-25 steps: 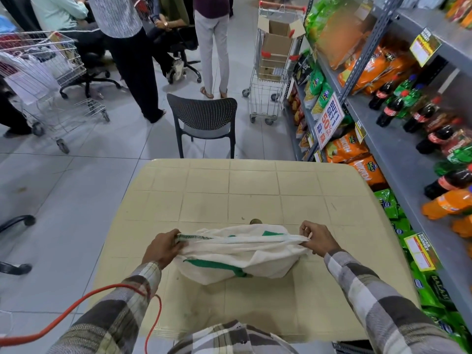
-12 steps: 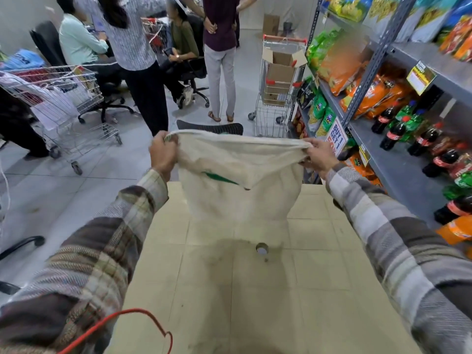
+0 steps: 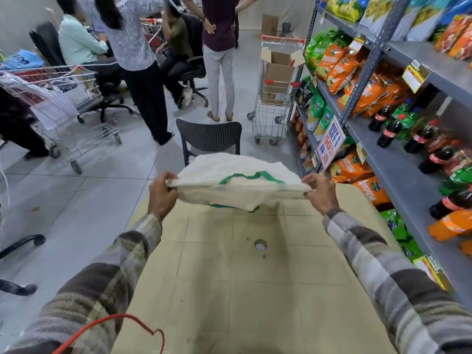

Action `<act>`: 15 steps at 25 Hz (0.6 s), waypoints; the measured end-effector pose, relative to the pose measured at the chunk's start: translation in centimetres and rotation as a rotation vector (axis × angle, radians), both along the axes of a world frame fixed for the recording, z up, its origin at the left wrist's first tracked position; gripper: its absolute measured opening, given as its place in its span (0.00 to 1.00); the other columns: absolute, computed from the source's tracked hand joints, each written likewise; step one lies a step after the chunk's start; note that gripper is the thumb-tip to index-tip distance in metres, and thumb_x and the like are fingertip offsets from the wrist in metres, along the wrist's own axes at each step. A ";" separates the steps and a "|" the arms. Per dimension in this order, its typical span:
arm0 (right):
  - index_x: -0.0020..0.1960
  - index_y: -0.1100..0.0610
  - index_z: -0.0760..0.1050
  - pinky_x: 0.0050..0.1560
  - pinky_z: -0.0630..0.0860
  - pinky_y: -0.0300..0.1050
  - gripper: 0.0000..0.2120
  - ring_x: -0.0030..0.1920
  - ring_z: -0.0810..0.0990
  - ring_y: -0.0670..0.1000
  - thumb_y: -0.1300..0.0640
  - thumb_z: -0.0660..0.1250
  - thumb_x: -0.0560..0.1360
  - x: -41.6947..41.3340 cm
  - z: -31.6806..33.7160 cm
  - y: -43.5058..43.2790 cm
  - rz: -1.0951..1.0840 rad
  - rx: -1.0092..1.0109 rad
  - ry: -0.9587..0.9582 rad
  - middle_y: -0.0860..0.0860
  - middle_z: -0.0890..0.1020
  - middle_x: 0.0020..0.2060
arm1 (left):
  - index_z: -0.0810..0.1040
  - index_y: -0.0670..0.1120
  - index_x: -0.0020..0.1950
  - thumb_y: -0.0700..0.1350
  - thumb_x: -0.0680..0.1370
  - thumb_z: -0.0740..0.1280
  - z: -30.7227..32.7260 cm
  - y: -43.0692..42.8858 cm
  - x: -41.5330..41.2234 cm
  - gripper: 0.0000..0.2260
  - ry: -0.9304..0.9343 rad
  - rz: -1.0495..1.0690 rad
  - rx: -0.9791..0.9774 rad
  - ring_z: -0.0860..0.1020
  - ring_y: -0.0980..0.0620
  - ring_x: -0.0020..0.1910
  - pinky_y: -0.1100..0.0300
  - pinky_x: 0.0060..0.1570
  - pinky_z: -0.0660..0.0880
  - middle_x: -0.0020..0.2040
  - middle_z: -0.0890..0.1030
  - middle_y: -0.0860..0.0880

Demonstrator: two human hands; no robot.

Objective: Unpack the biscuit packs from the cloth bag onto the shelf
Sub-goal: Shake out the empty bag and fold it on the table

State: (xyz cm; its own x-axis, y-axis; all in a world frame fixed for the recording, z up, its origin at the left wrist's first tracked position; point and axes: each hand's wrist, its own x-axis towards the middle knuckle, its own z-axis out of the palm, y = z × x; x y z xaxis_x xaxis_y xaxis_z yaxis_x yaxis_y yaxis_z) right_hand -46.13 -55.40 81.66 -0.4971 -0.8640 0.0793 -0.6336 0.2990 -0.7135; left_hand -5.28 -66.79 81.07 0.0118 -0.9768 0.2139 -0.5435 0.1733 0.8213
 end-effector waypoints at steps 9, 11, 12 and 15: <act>0.40 0.56 0.76 0.46 0.82 0.49 0.12 0.39 0.78 0.55 0.68 0.77 0.65 2.1 -19.5 13.2 -0.247 0.329 -0.358 0.54 0.81 0.37 | 0.73 0.45 0.62 0.28 0.70 0.63 -18.1 13.6 5.2 0.23 -0.202 -0.178 0.365 0.76 0.45 0.52 0.53 0.50 0.73 0.57 0.77 0.44; 0.44 0.54 0.76 0.51 0.82 0.62 0.08 0.44 0.81 0.58 0.63 0.74 0.70 2.9 -23.6 15.5 -0.402 0.400 -0.599 0.61 0.83 0.47 | 0.73 0.42 0.61 0.29 0.71 0.65 -21.0 15.7 5.5 0.20 -0.160 -0.059 0.478 0.78 0.42 0.53 0.51 0.50 0.76 0.56 0.77 0.42; 0.49 0.55 0.76 0.50 0.82 0.62 0.07 0.46 0.82 0.60 0.62 0.71 0.73 3.2 -25.2 16.3 -0.454 0.384 -0.714 0.63 0.82 0.52 | 0.74 0.41 0.60 0.31 0.72 0.66 -22.0 16.6 5.5 0.17 -0.113 0.028 0.543 0.78 0.40 0.54 0.48 0.51 0.78 0.55 0.77 0.42; 0.66 0.62 0.69 0.39 0.84 0.50 0.16 0.44 0.84 0.60 0.68 0.62 0.79 4.8 -26.6 17.6 -0.522 0.265 -1.016 0.65 0.80 0.58 | 0.80 0.45 0.53 0.34 0.74 0.65 -22.3 18.4 4.4 0.11 0.000 0.247 0.673 0.74 0.40 0.55 0.46 0.54 0.77 0.52 0.72 0.44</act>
